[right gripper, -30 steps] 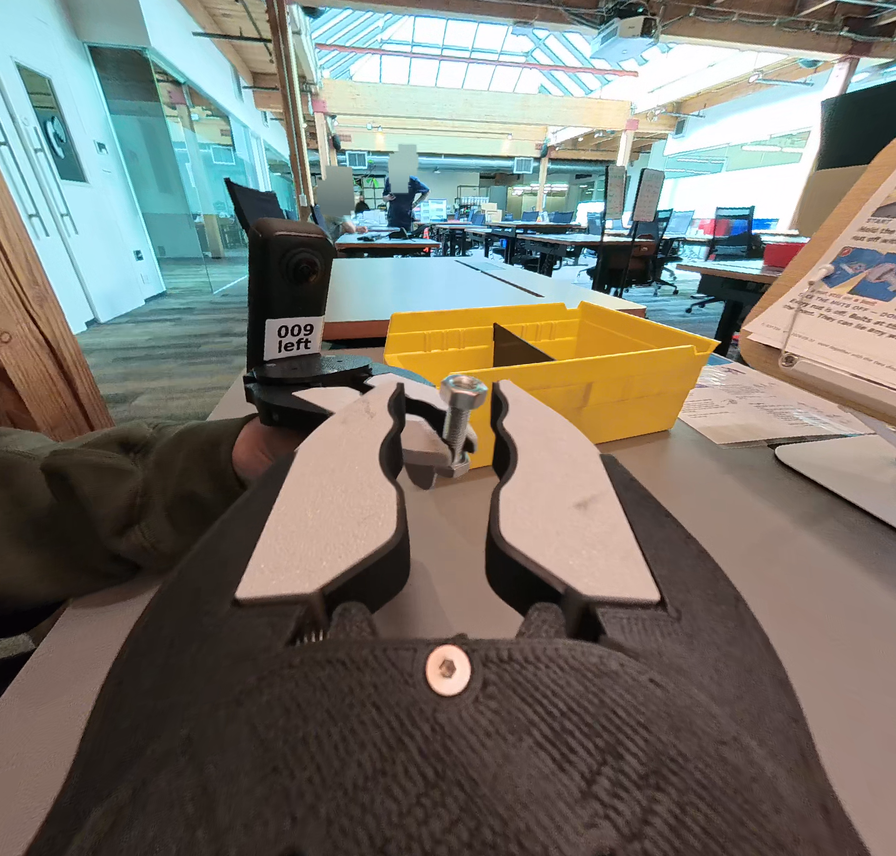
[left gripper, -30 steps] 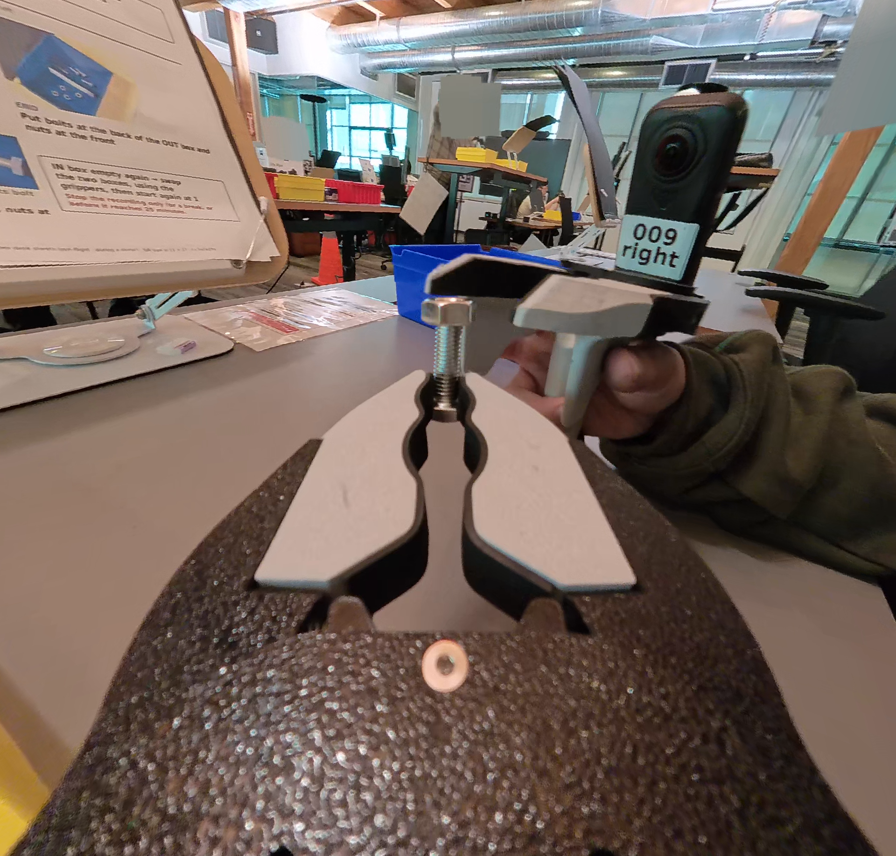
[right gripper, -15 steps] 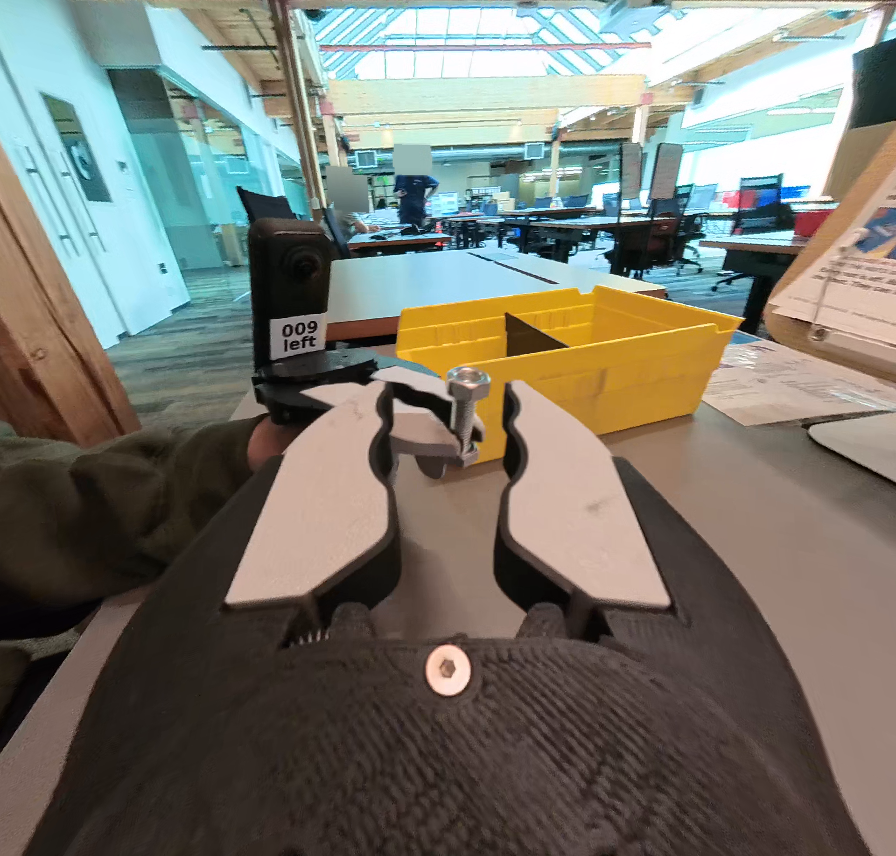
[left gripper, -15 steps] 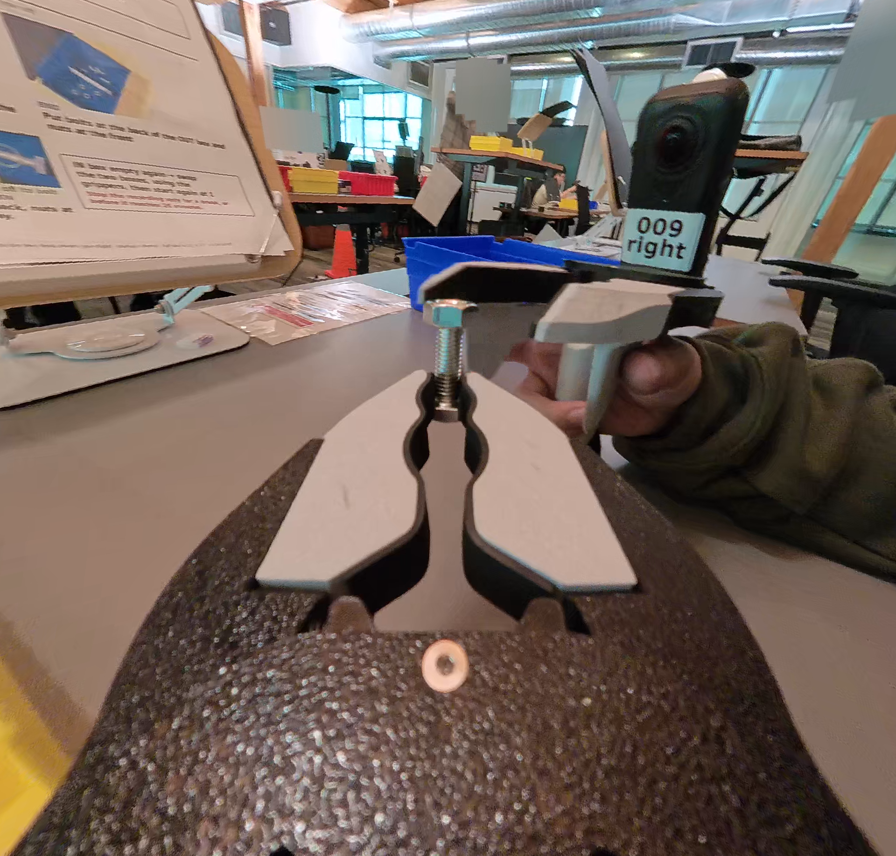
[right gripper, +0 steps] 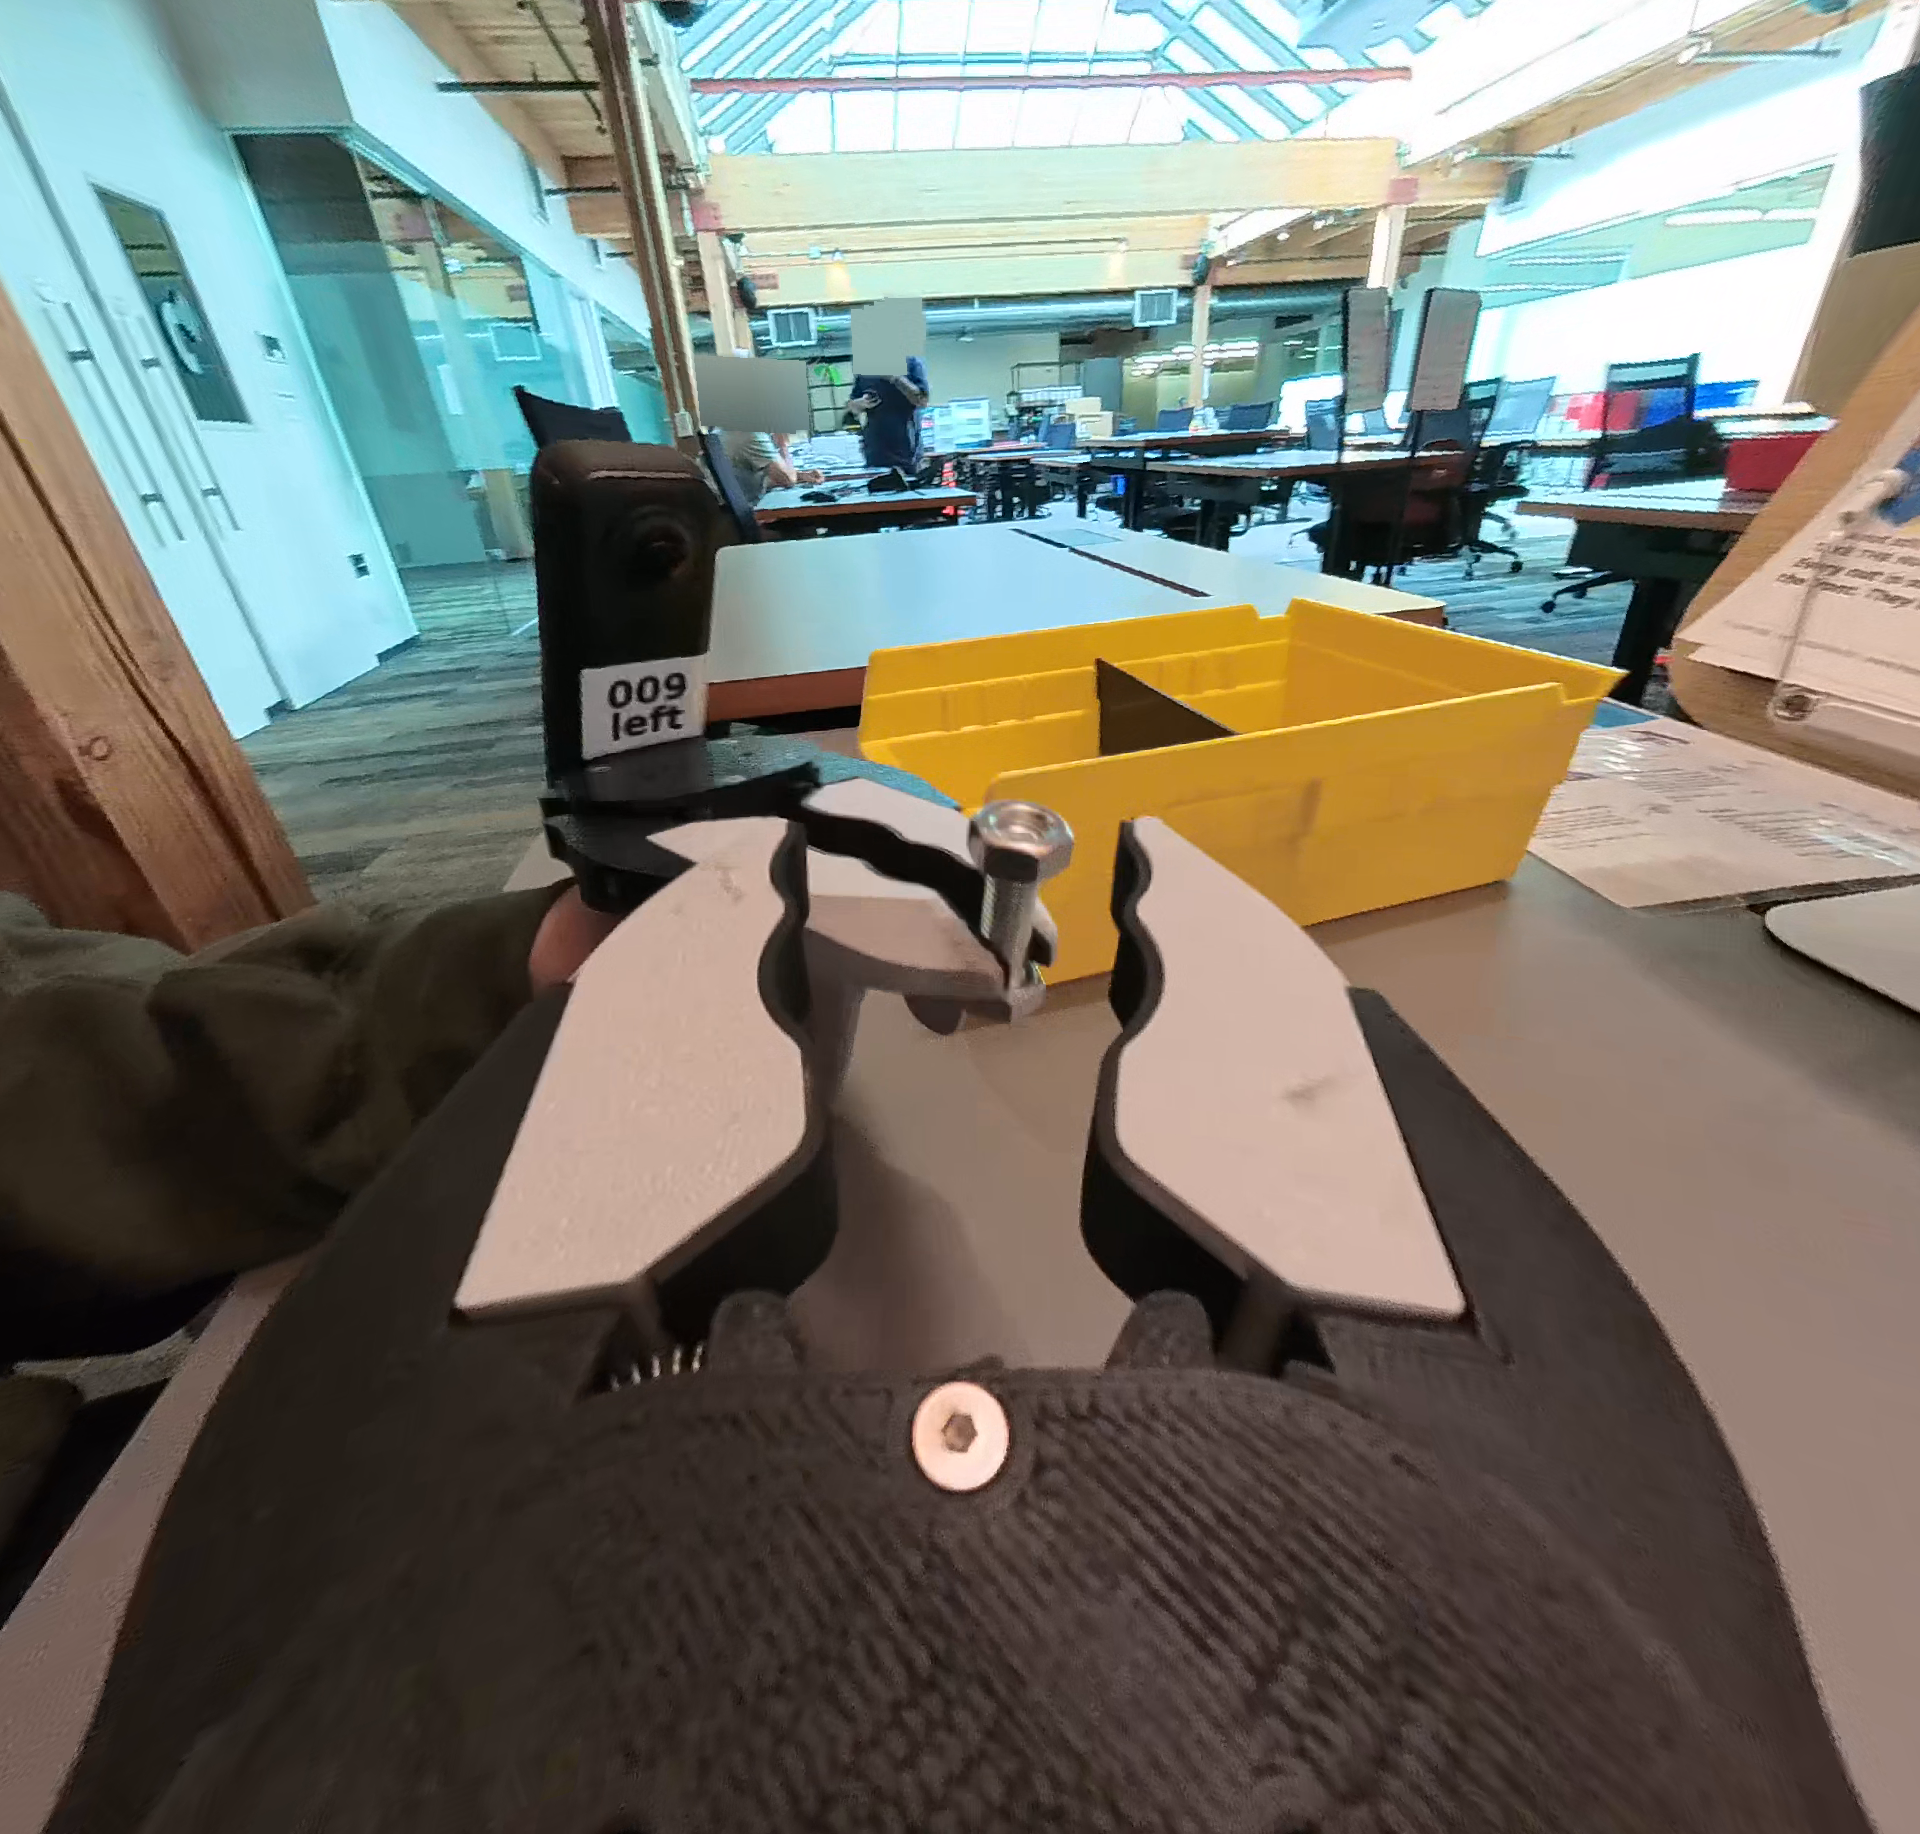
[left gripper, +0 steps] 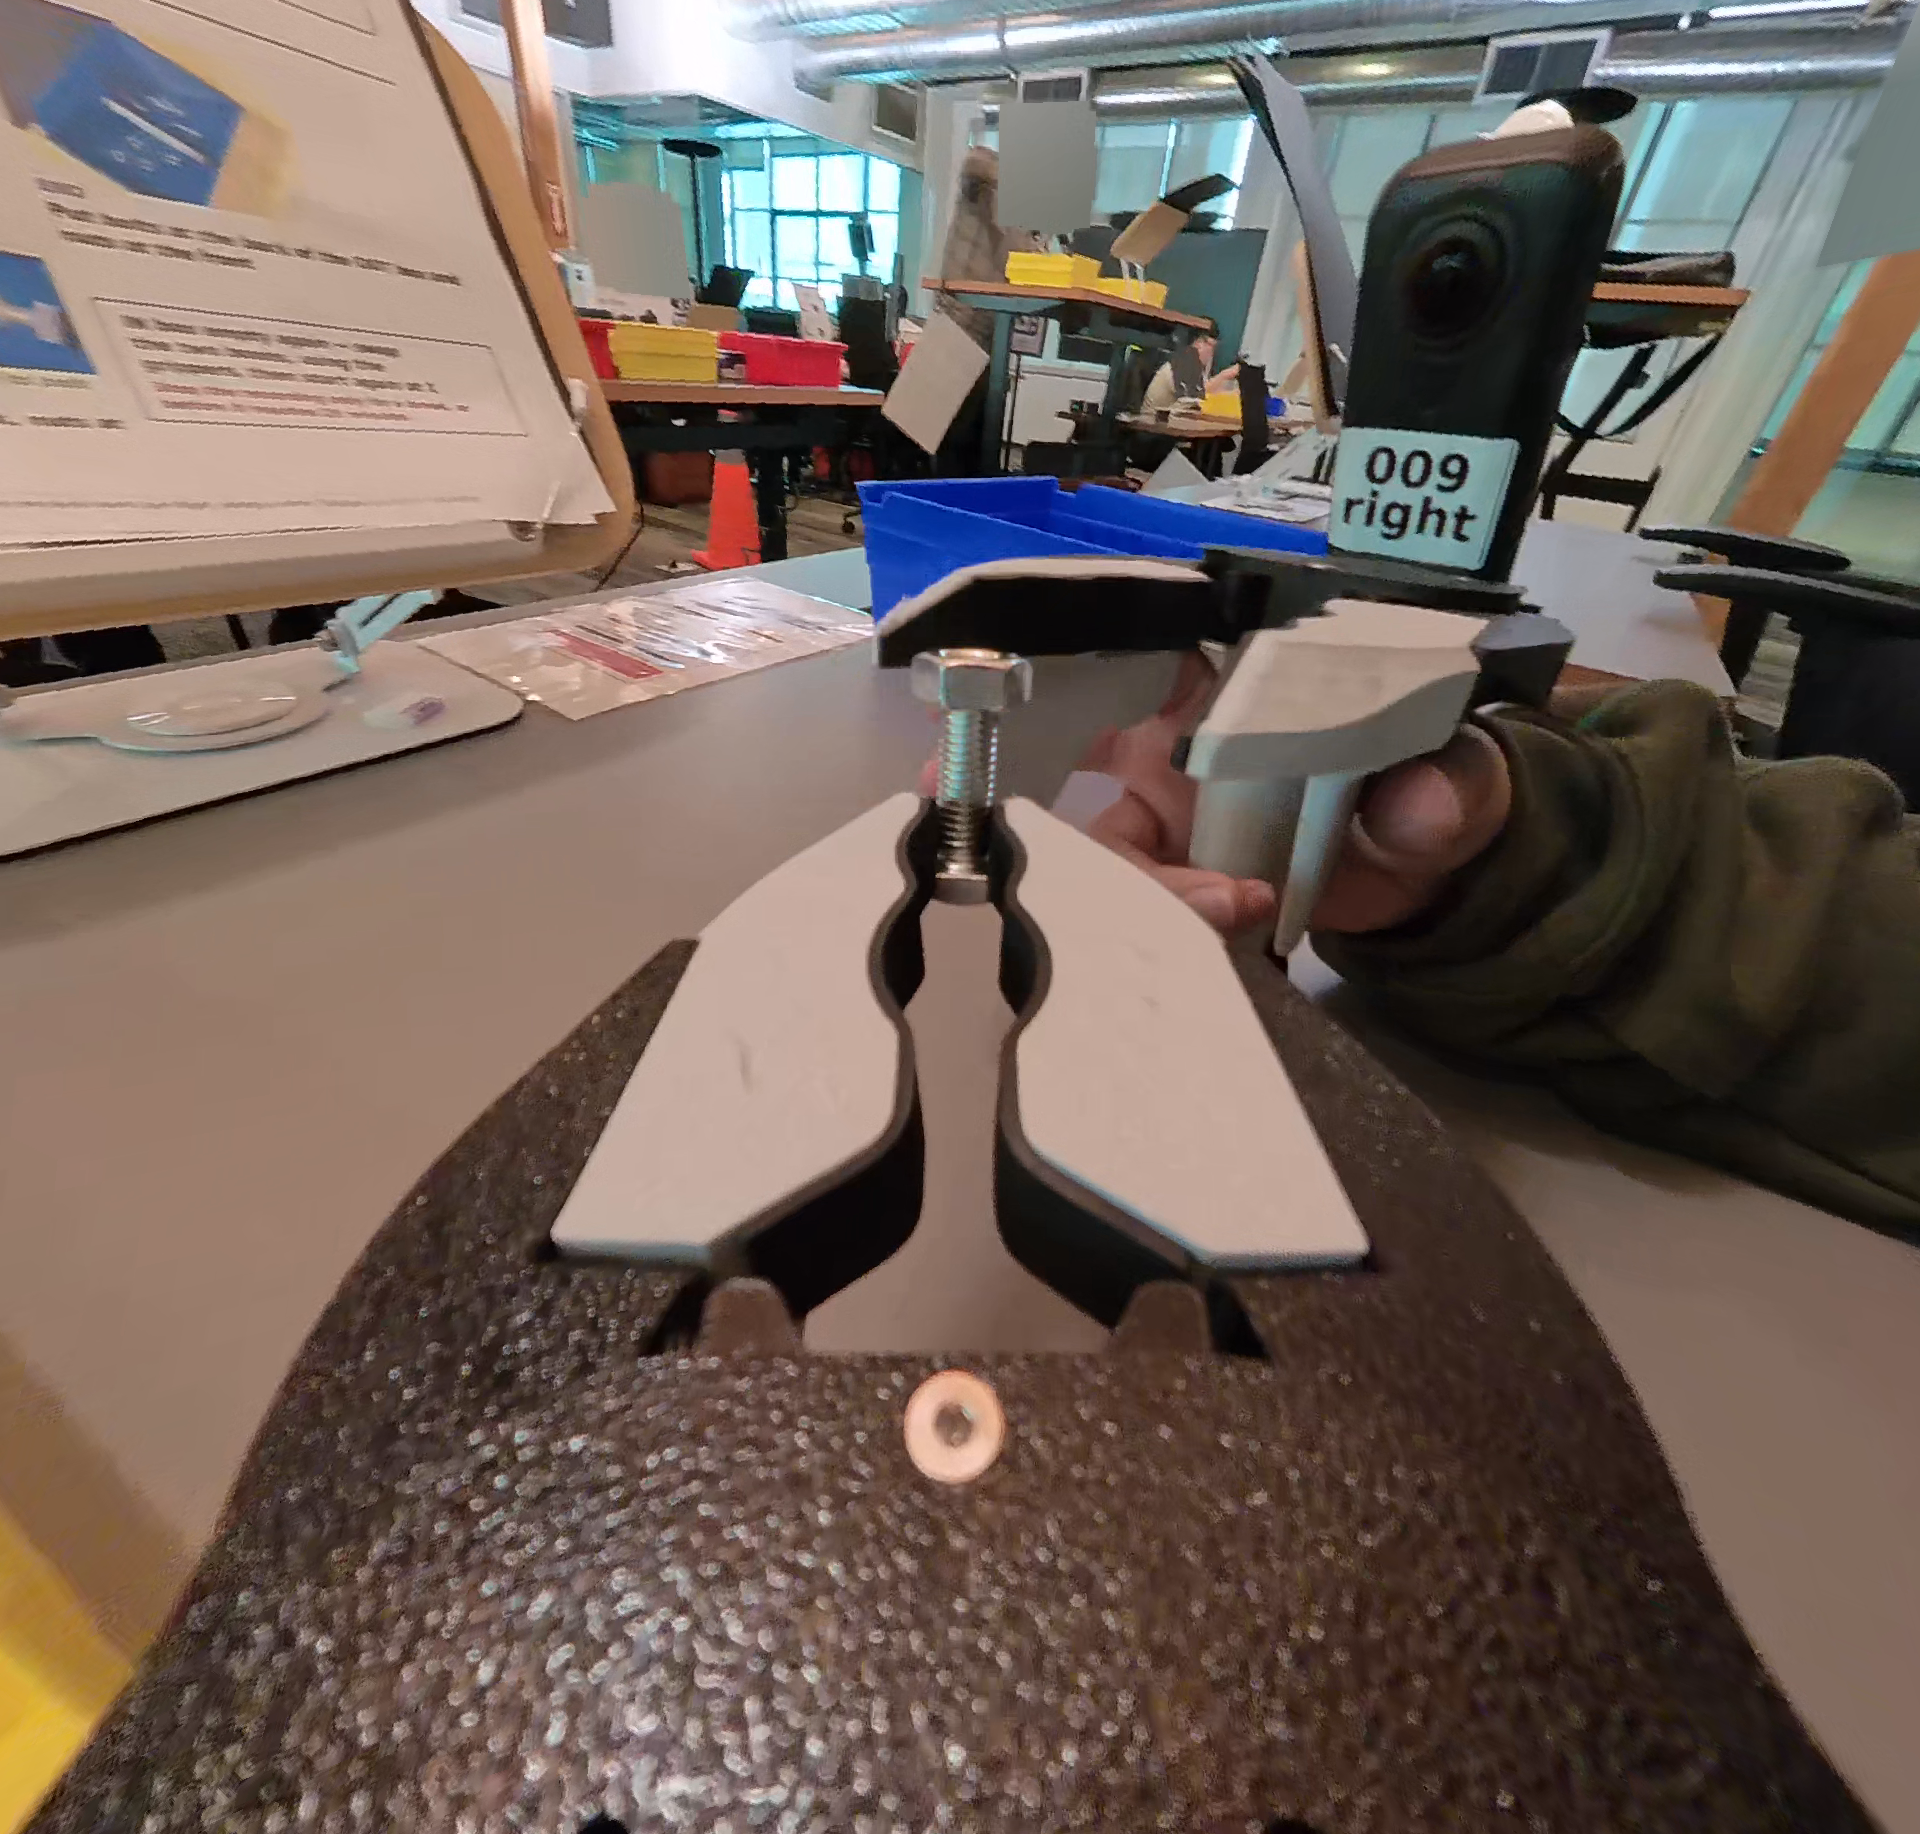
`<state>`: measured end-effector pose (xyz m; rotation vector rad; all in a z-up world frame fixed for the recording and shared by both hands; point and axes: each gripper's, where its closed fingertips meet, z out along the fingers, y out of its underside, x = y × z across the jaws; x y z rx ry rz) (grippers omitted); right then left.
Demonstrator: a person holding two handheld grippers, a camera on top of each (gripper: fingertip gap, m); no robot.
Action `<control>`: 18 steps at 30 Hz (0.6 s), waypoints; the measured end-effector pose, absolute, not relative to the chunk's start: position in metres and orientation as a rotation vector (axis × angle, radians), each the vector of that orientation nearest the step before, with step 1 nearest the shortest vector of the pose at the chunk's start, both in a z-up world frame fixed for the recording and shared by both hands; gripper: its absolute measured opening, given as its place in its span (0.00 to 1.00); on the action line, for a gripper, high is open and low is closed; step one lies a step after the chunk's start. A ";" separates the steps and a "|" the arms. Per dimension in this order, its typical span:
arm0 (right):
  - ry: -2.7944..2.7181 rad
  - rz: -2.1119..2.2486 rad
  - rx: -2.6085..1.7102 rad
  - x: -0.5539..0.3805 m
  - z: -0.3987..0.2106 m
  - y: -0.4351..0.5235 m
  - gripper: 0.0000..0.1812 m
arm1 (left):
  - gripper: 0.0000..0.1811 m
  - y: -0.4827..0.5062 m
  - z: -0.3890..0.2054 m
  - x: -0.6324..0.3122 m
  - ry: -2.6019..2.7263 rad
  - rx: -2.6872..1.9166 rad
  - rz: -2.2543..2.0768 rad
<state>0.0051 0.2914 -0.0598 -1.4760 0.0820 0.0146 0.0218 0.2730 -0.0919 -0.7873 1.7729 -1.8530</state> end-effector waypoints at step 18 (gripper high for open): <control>0.003 0.150 -1.511 -0.013 -0.065 0.291 0.16 | 0.05 0.297 -0.101 0.037 1.700 -1.012 -1.741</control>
